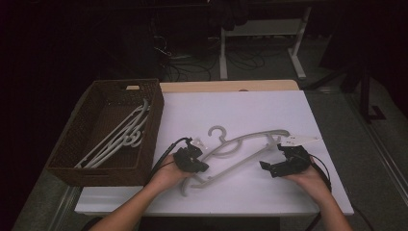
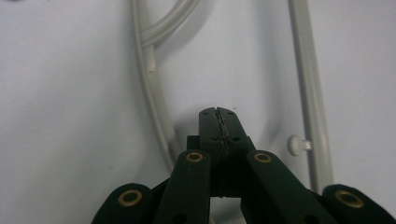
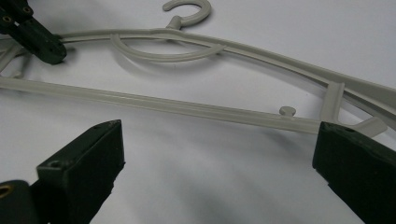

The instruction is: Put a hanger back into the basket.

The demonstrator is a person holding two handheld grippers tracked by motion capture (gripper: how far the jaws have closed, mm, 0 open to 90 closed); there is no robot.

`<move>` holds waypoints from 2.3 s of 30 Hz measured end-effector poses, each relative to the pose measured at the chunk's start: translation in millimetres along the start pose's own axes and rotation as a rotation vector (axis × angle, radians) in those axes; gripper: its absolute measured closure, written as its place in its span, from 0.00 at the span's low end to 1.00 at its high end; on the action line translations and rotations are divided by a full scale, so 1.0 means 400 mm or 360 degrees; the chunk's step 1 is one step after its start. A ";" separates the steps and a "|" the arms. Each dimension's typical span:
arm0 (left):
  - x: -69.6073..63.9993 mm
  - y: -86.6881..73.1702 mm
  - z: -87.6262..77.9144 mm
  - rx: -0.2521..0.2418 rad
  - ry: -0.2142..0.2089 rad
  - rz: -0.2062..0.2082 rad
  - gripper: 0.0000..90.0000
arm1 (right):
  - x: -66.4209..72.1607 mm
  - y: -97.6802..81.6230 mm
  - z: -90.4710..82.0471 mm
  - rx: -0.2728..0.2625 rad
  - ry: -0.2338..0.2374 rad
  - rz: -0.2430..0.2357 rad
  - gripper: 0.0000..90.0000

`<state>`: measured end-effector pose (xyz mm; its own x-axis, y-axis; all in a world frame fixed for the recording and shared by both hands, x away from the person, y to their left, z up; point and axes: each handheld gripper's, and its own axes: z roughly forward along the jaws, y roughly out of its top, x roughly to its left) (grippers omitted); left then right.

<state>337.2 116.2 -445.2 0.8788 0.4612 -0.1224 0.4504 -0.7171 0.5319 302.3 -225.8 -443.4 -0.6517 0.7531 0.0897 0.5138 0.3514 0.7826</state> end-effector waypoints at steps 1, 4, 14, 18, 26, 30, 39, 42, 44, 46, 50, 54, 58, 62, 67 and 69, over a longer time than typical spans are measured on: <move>0.002 0.001 -0.001 -0.0002 0.0029 0.0005 1.00 | 0.000 -0.001 -0.001 -0.0001 0.0001 0.0002 0.02; 0.021 0.003 -0.004 -0.0007 0.0097 -0.0004 1.00 | -0.002 -0.002 -0.001 0.0003 -0.0003 0.0001 0.03; 0.121 0.016 -0.001 -0.0120 0.0336 -0.0197 1.00 | -0.004 0.008 0.003 0.0026 0.0023 -0.0003 0.12; 0.128 0.011 -0.005 -0.0155 0.0301 -0.0232 1.00 | -0.026 0.025 0.002 0.0055 0.0016 0.0019 0.25; 0.117 0.003 -0.055 -0.0275 0.0209 -0.0269 0.96 | -0.111 0.104 0.009 0.0094 -0.0029 0.0085 0.76; 0.110 -0.005 -0.062 -0.0272 0.0195 -0.0265 0.95 | -0.161 0.144 0.052 0.0153 -0.0098 0.0081 0.94; 0.114 -0.018 -0.060 -0.0213 0.0227 -0.0277 0.99 | -0.265 0.191 0.149 0.0375 -0.0206 0.0088 0.99; 0.119 -0.019 -0.056 -0.0202 0.0238 -0.0289 0.99 | -0.276 0.188 0.159 0.0424 -0.0197 0.0079 0.99; 0.120 -0.019 -0.051 -0.0183 0.0236 -0.0288 0.99 | -0.279 0.182 0.163 0.0462 -0.0210 0.0056 0.99; 0.121 -0.019 -0.046 -0.0166 0.0237 -0.0288 1.00 | -0.284 0.177 0.163 0.0465 -0.0208 0.0075 0.99; 0.129 -0.020 -0.038 -0.0145 0.0261 -0.0299 1.00 | -0.285 0.174 0.161 0.0473 -0.0190 0.0061 0.99; 0.132 -0.018 -0.034 -0.0134 0.0279 -0.0296 1.00 | -0.286 0.169 0.160 0.0494 -0.0177 0.0052 0.99; 0.132 -0.017 -0.037 -0.0161 0.0256 -0.0302 0.99 | -0.276 0.164 0.155 0.0498 -0.0159 0.0020 0.99; 0.113 -0.011 -0.053 -0.0205 0.0250 -0.0273 0.93 | -0.268 0.158 0.147 0.0507 -0.0124 -0.0010 0.99; 0.113 -0.012 -0.062 -0.0233 0.0240 -0.0284 0.90 | -0.242 0.136 0.121 0.0519 -0.0042 -0.0059 0.99; 0.114 -0.013 -0.066 -0.0241 0.0228 -0.0287 0.90 | -0.237 0.130 0.115 0.0518 -0.0024 -0.0066 0.99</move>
<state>370.7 154.8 -431.4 0.7504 0.6513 -0.1127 0.5595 -0.5353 0.6328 416.3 -253.4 -439.5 -0.6690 0.7415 0.0509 0.6399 0.5396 0.5471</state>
